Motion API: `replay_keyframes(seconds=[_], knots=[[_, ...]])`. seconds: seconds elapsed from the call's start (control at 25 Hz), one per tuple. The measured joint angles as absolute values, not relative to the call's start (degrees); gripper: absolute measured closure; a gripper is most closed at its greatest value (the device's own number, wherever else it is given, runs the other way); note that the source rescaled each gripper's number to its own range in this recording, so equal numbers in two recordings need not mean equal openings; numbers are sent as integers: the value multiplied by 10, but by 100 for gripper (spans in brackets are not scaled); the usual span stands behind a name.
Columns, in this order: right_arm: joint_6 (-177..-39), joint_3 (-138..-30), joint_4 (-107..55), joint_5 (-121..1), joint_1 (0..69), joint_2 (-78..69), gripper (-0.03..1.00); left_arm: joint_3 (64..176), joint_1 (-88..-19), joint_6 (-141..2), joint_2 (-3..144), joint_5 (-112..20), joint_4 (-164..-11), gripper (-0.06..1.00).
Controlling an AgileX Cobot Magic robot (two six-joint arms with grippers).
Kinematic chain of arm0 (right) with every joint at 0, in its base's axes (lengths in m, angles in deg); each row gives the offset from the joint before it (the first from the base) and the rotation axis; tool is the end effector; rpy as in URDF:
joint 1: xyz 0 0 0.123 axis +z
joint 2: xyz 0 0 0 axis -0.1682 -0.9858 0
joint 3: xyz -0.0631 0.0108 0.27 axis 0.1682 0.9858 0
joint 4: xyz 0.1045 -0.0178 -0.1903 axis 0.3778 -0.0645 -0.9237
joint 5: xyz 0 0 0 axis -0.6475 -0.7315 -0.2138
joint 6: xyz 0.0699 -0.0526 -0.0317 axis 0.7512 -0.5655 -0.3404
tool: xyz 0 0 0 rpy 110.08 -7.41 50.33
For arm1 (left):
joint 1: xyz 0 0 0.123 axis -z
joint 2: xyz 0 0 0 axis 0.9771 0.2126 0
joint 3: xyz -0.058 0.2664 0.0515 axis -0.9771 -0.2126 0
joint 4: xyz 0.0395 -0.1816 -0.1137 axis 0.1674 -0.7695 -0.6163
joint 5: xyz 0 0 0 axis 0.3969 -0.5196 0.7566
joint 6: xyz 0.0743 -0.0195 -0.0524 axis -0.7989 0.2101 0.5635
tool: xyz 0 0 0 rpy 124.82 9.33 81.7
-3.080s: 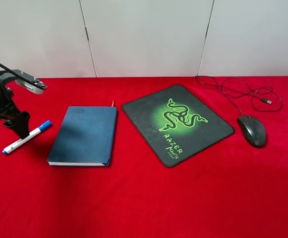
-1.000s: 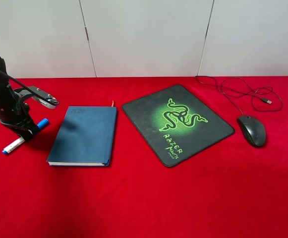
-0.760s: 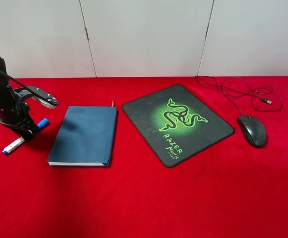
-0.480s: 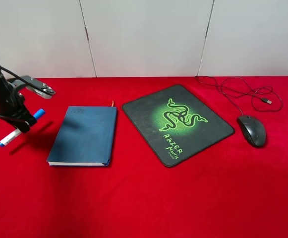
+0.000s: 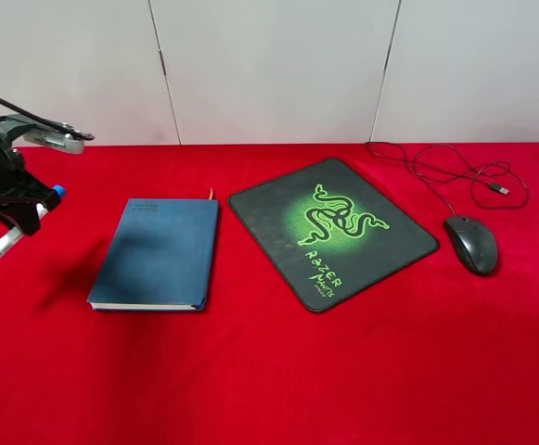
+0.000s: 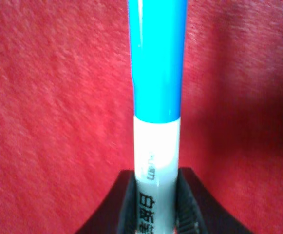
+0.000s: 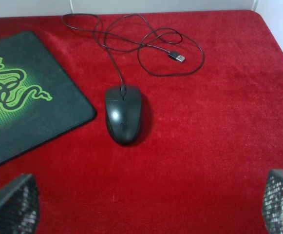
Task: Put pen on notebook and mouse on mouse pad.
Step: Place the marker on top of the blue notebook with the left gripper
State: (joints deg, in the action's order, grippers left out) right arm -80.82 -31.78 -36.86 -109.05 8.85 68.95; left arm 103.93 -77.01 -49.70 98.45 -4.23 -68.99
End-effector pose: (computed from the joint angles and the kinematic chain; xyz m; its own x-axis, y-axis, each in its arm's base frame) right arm -0.0237 -0.0037 0.2603 -0.4223 0.0475 -0.9052 0.0719 0.9972 0.0188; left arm 0.3058 0.0018 0.1988 -0.9303 0.3223 -0.1751 0.3046 0.9448 0.1205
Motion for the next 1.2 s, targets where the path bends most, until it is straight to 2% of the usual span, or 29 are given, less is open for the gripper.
replay_keyframes(seconds=[0.32, 0.68, 0.92, 1.2], knots=[[-808, -318, -369, -1091, 88, 689, -3, 1039, -677, -380, 982, -17, -689, 94], [-808, -318, -369, -1091, 88, 689, -3, 1039, -575, -228, 985, -70, -690, 94], [-808, -318, -369, -1091, 88, 689, -3, 1044, -542, -152, 1024, -90, -690, 94], [-808, -318, -369, -1091, 88, 689, -3, 1046, -538, -118, 1058, -117, -697, 94]])
